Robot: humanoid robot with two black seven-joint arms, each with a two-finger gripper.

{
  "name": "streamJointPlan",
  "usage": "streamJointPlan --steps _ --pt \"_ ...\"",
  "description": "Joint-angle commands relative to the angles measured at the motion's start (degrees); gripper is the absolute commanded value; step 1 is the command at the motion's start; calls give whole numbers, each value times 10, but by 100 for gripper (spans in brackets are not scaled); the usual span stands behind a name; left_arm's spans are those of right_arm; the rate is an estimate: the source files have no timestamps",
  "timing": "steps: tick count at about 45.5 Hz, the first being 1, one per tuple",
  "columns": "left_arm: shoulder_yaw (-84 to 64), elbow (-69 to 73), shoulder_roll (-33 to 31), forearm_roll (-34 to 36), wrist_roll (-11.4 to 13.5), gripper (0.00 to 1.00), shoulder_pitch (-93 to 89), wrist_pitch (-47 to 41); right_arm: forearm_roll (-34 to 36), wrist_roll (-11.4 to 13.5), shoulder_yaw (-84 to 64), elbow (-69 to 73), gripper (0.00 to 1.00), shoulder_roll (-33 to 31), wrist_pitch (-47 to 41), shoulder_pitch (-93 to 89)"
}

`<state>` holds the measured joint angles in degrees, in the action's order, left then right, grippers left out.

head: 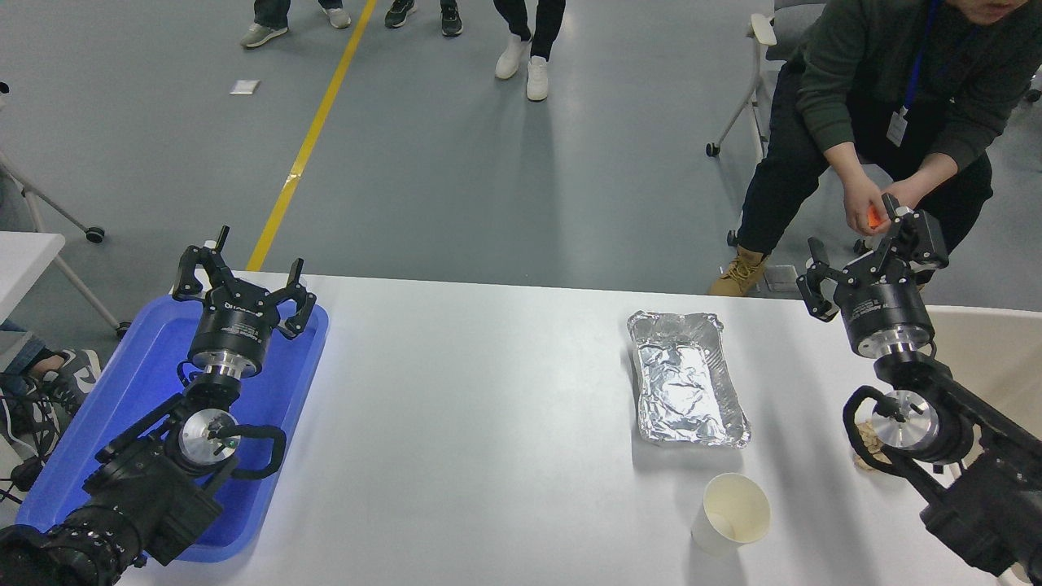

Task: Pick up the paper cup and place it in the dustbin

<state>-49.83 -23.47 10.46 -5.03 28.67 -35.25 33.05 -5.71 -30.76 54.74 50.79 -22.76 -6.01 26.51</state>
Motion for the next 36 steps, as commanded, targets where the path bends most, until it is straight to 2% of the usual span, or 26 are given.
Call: streamJointPlan --steps 1,36 --pt "0 0 0 -1 0 100 0 0 0 0 -2 -7 100 4 2 1" --pt "0 0 0 0 0 100 0 0 0 0 -5 -18 100 1 -1 15"
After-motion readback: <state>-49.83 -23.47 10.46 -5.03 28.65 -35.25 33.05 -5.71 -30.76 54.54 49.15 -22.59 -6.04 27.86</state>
